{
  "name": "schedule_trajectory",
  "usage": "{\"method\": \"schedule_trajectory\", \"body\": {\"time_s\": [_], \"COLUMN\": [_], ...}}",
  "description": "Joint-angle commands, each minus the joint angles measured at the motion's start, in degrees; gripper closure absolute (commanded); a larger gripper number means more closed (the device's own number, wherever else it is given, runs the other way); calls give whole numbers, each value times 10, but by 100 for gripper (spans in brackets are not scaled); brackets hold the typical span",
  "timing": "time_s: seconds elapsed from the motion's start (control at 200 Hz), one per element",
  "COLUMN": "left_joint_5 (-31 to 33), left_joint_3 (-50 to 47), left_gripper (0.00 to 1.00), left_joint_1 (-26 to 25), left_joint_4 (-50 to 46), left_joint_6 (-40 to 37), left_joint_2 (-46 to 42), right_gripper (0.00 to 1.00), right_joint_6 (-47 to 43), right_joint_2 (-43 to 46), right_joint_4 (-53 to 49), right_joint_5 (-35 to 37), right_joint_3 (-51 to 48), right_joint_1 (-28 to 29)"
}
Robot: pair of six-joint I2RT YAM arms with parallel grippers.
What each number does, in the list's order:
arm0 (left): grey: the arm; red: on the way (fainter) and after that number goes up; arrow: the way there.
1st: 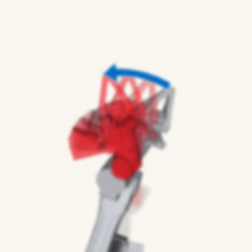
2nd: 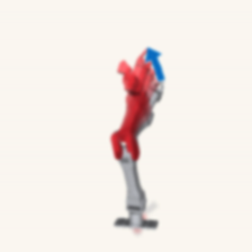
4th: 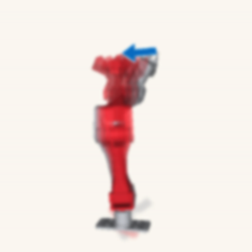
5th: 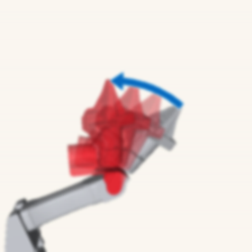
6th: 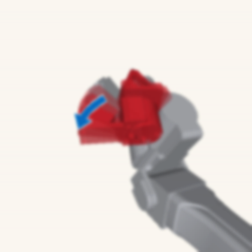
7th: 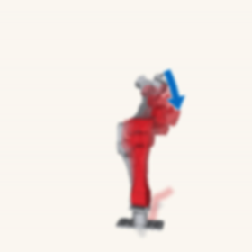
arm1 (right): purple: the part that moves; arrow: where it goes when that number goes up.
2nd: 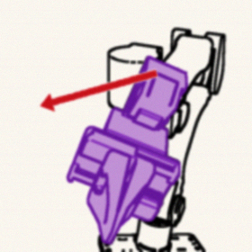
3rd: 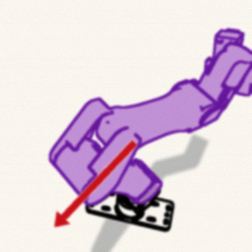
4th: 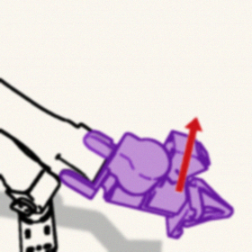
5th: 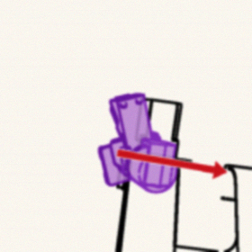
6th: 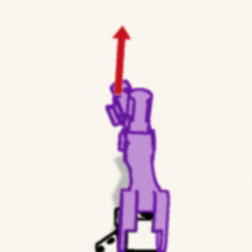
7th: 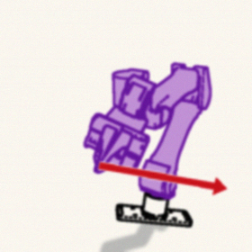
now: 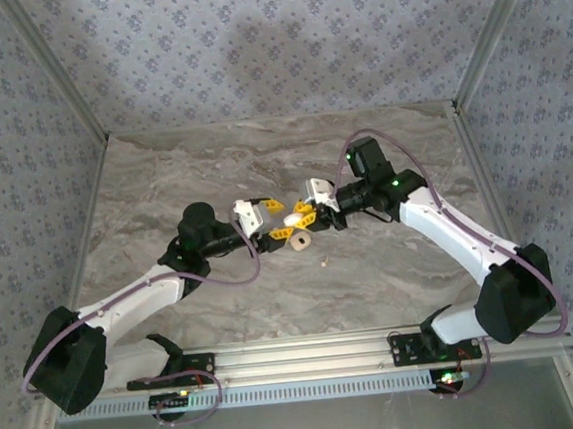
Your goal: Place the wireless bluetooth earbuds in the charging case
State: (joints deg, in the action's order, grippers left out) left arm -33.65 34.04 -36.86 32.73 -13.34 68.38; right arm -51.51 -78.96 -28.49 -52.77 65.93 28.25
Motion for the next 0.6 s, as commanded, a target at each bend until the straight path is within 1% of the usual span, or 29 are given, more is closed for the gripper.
{"method": "schedule_trajectory", "body": {"time_s": [0.0,0.03,0.045,0.095,0.12,0.135,0.185,0.3,0.375,0.425,0.495,0.595], "left_joint_5": [53,61,68,88,97,103,128,185,224,243,262,263], "left_joint_3": [18,16,15,10,7,5,-4,-24,-26,-25,-19,-3], "left_gripper": [24,16,14,11,3,1,0,0,0,1,0,1], "left_joint_1": [1,2,2,2,2,3,2,3,3,3,5,9], "left_joint_4": [-13,-13,-12,-13,-14,-14,-15,-23,-48,-71,-106,-153], "left_joint_6": [27,35,41,63,72,77,103,171,215,231,246,253], "left_joint_2": [4,4,4,4,4,4,6,16,26,34,45,58], "right_gripper": [78,78,78,77,76,76,76,76,76,76,75,75], "right_joint_6": [11,27,31,49,61,64,81,114,126,135,139,145], "right_joint_2": [-6,-11,-13,-22,-27,-31,-42,-73,-103,-125,-157,-198], "right_joint_4": [-86,-93,-100,-124,-132,-139,-153,-180,-201,-221,-250,-279], "right_joint_5": [62,79,88,114,122,125,138,195,236,259,275,292], "right_joint_3": [19,19,19,41,43,44,46,50,62,74,94,120], "right_joint_1": [-17,-25,-30,-46,-55,-60,-76,-98,-109,-117,-129,-141]}}
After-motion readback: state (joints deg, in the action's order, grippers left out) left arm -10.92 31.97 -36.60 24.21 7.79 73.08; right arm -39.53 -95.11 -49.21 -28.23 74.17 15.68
